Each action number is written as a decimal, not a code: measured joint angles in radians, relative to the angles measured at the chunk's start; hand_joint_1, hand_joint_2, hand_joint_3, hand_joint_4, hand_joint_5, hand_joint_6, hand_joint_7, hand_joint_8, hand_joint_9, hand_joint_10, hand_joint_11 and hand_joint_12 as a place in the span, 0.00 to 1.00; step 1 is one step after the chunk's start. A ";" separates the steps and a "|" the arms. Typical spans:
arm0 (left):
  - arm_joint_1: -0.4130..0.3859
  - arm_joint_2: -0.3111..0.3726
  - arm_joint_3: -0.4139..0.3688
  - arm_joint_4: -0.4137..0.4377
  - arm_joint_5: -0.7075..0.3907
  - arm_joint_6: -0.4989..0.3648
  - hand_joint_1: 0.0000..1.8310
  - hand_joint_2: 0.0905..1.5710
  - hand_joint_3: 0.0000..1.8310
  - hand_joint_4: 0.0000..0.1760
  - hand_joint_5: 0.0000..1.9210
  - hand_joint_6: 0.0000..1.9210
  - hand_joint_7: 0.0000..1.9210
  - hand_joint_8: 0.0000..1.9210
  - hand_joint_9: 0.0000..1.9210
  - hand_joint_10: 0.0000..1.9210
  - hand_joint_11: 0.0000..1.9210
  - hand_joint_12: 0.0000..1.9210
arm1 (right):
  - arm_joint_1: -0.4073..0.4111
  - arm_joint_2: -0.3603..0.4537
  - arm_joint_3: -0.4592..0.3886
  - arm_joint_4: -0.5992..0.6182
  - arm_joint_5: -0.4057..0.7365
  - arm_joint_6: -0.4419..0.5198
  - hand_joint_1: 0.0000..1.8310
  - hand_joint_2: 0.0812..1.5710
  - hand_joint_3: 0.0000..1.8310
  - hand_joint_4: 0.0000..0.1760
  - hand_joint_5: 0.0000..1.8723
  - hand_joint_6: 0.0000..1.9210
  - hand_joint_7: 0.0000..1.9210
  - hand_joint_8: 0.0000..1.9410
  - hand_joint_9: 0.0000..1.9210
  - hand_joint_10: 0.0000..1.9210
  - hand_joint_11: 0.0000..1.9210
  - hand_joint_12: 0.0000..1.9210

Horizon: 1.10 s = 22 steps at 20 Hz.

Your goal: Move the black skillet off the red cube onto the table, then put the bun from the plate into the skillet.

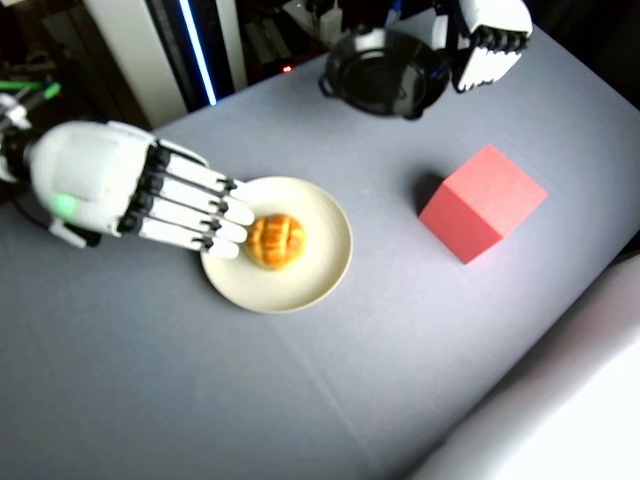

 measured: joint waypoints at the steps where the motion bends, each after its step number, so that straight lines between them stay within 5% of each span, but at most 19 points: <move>1: 0.000 -0.004 0.001 -0.006 0.018 0.006 0.67 0.66 0.00 0.00 0.52 1.00 0.53 1.00 0.62 1.00 0.67 1.00 | 0.000 0.000 0.000 0.001 -0.001 0.000 0.40 0.83 0.00 0.11 0.26 0.00 0.28 0.00 0.27 0.00 0.26 0.09; 2: 0.000 -0.013 0.006 -0.016 0.030 0.012 0.67 0.64 0.00 0.09 0.45 1.00 0.42 1.00 0.49 1.00 0.54 1.00 | 0.000 0.000 0.000 0.001 0.000 0.000 0.38 0.83 0.00 0.26 0.27 0.00 0.28 0.00 0.27 0.00 0.25 0.09; 4: 0.002 -0.021 0.007 -0.034 0.052 0.041 0.68 0.63 0.00 0.03 0.42 1.00 0.38 1.00 0.44 1.00 0.49 1.00 | 0.000 0.000 0.000 0.000 0.000 0.000 0.39 0.83 0.00 0.26 0.27 0.00 0.28 0.00 0.27 0.00 0.25 0.09; 5: 0.001 -0.031 0.013 -0.048 0.063 0.055 0.65 0.64 0.00 0.00 0.40 0.99 0.36 1.00 0.41 1.00 0.45 1.00 | 0.000 0.000 0.000 0.002 0.000 0.000 0.39 0.83 0.00 0.17 0.27 0.00 0.28 0.00 0.27 0.00 0.25 0.09; 6: 0.002 -0.040 0.019 -0.055 0.078 0.060 0.64 0.64 0.00 0.00 0.40 0.96 0.36 1.00 0.41 1.00 0.43 1.00 | 0.000 0.000 0.000 0.001 0.000 0.000 0.39 0.83 0.00 0.24 0.27 0.00 0.28 0.00 0.27 0.00 0.25 0.09; 12: 0.002 -0.061 0.037 -0.076 0.108 0.060 0.65 0.63 0.00 0.00 0.40 0.84 0.33 0.99 0.38 1.00 0.40 1.00 | 0.000 0.000 0.000 0.002 0.000 0.000 0.40 0.83 0.00 0.21 0.27 0.00 0.28 0.00 0.27 0.00 0.25 0.10; 14: 0.002 -0.062 0.039 -0.083 0.108 0.064 0.60 0.70 0.01 0.00 0.45 0.65 0.29 0.87 0.29 0.90 0.24 0.98 | 0.000 0.000 0.000 0.002 0.000 0.000 0.41 0.83 0.00 0.16 0.27 0.00 0.28 0.00 0.27 0.00 0.25 0.10; 15: 0.002 -0.062 0.039 -0.083 0.108 0.066 0.60 0.70 0.01 0.00 0.45 0.65 0.29 0.87 0.29 0.90 0.24 0.98 | 0.000 0.000 0.000 0.002 0.000 0.000 0.41 0.83 0.00 0.16 0.27 0.00 0.28 0.00 0.27 0.00 0.25 0.10; 16: 0.002 -0.063 0.039 -0.084 0.108 0.071 0.57 0.71 0.00 0.20 0.47 0.58 0.36 0.49 0.26 0.47 0.08 0.69 | 0.000 0.000 0.000 0.002 0.000 0.000 0.41 0.83 0.00 0.22 0.27 0.00 0.28 0.00 0.27 0.00 0.24 0.10; 17: 0.002 -0.063 0.039 -0.085 0.108 0.071 0.56 0.71 0.00 0.50 0.47 0.58 0.40 0.32 0.30 0.27 0.05 0.62 | 0.000 0.000 0.000 0.002 0.000 0.000 0.41 0.83 0.00 0.24 0.27 0.00 0.28 0.00 0.27 0.00 0.24 0.10; 18: 0.002 -0.063 0.039 -0.085 0.108 0.074 0.55 0.71 0.00 0.64 0.47 0.58 0.43 0.18 0.34 0.14 0.06 0.55 | 0.000 0.000 0.000 0.002 0.000 0.000 0.41 0.83 0.00 0.24 0.27 0.00 0.28 0.00 0.27 0.00 0.24 0.10; 19: 0.002 -0.063 0.039 -0.087 0.108 0.074 0.53 0.67 0.00 0.00 0.41 0.29 0.44 0.11 0.35 0.08 0.06 0.56 | 0.000 0.000 0.000 0.002 0.000 0.000 0.41 0.83 0.00 0.24 0.27 0.00 0.28 0.00 0.27 0.00 0.24 0.10; 20: 0.002 -0.063 0.038 -0.087 0.108 0.074 0.52 0.66 0.00 0.00 0.42 0.14 0.42 0.06 0.35 0.05 0.04 0.60 | 0.000 0.000 0.000 0.002 0.000 0.000 0.41 0.83 0.00 0.19 0.27 0.00 0.28 0.00 0.27 0.00 0.24 0.10; 22: 0.009 -0.061 0.024 -0.091 0.098 0.077 0.52 0.65 0.00 0.00 0.45 0.05 0.39 0.01 0.30 0.01 0.00 0.57 | 0.000 0.000 0.000 0.002 0.000 0.000 0.40 0.83 0.00 0.22 0.27 0.00 0.27 0.00 0.27 0.00 0.24 0.11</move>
